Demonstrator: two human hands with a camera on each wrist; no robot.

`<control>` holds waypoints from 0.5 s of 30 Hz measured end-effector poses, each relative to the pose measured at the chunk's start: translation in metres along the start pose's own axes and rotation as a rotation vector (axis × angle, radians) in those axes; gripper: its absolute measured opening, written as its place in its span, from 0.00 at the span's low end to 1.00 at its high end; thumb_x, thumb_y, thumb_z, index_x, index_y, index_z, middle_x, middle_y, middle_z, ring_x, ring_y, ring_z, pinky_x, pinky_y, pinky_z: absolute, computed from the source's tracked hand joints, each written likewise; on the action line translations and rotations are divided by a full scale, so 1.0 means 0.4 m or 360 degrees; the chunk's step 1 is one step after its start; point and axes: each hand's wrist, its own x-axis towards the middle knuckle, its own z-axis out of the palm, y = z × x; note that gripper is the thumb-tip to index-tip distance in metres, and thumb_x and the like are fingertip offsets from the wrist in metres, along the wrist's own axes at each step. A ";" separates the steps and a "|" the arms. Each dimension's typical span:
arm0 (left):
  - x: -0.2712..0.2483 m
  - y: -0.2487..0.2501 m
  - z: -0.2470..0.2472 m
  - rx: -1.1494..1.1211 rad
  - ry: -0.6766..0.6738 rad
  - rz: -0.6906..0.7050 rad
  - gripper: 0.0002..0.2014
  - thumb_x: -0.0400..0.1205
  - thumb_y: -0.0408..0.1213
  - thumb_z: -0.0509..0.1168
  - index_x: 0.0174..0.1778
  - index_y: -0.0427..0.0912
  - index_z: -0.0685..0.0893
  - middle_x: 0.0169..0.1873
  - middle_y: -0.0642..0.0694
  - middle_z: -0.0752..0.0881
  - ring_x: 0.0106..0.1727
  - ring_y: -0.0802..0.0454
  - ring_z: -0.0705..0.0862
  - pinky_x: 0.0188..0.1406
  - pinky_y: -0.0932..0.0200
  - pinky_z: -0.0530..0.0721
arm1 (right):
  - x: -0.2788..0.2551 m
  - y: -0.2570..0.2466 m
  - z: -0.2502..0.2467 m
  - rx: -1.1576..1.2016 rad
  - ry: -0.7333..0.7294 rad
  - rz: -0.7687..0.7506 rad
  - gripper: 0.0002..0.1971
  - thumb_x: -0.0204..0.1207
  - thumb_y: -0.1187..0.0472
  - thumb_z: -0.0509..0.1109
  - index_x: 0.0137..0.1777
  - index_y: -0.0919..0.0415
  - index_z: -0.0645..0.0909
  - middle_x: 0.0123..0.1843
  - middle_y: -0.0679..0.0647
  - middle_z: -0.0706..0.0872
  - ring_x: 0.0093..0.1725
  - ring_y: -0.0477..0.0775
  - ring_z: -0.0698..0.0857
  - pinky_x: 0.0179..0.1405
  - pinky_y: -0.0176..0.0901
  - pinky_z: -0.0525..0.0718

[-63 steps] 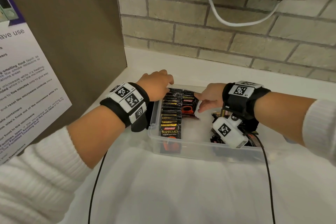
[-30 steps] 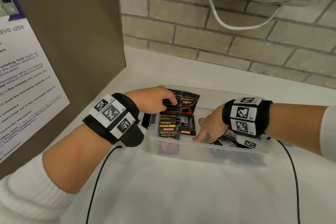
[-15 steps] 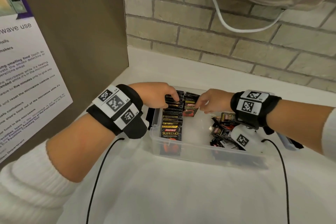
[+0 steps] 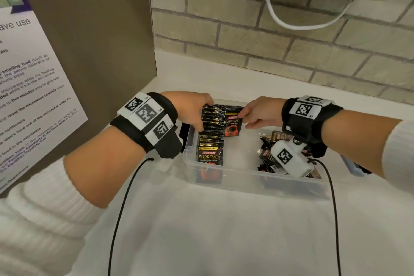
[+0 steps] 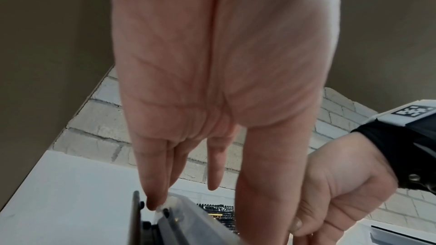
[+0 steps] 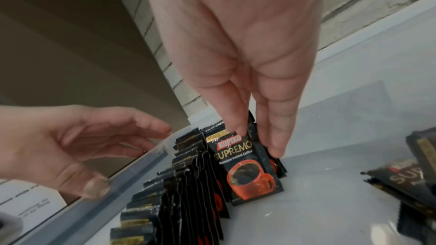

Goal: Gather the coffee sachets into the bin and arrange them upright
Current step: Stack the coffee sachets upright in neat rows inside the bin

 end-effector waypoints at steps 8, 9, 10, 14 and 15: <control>0.004 0.000 -0.017 0.0094 -0.0019 -0.0014 0.39 0.74 0.37 0.73 0.79 0.46 0.60 0.70 0.42 0.73 0.64 0.45 0.76 0.56 0.57 0.74 | -0.022 0.003 0.003 -0.0079 -0.0103 0.0079 0.17 0.82 0.69 0.60 0.70 0.62 0.74 0.60 0.57 0.77 0.56 0.55 0.80 0.60 0.48 0.80; 0.003 -0.003 -0.019 0.0101 -0.0010 -0.0018 0.39 0.74 0.38 0.73 0.78 0.45 0.61 0.71 0.43 0.73 0.66 0.45 0.75 0.58 0.57 0.74 | -0.022 0.004 0.002 -0.0082 -0.0103 0.0089 0.17 0.82 0.69 0.60 0.70 0.63 0.75 0.59 0.58 0.77 0.56 0.56 0.80 0.57 0.47 0.82; 0.003 -0.006 -0.020 0.0108 -0.0004 -0.0020 0.38 0.74 0.39 0.73 0.78 0.45 0.62 0.71 0.43 0.72 0.67 0.45 0.75 0.60 0.57 0.74 | -0.021 0.006 0.001 -0.0082 -0.0104 0.0099 0.16 0.82 0.70 0.60 0.69 0.63 0.75 0.58 0.59 0.77 0.56 0.56 0.80 0.53 0.45 0.82; -0.001 -0.010 -0.020 0.0125 0.0041 0.0007 0.35 0.75 0.40 0.73 0.77 0.45 0.65 0.72 0.43 0.71 0.69 0.45 0.73 0.65 0.55 0.73 | -0.020 0.004 -0.001 -0.0071 -0.0085 0.0141 0.11 0.81 0.71 0.60 0.59 0.61 0.77 0.57 0.61 0.78 0.55 0.56 0.81 0.50 0.40 0.81; -0.003 -0.008 -0.020 0.0123 0.0055 0.0023 0.34 0.75 0.40 0.72 0.76 0.46 0.66 0.72 0.43 0.71 0.69 0.45 0.73 0.66 0.55 0.73 | -0.018 0.003 -0.001 -0.0073 -0.0086 0.0145 0.10 0.81 0.71 0.60 0.57 0.60 0.76 0.57 0.61 0.78 0.55 0.57 0.81 0.50 0.40 0.82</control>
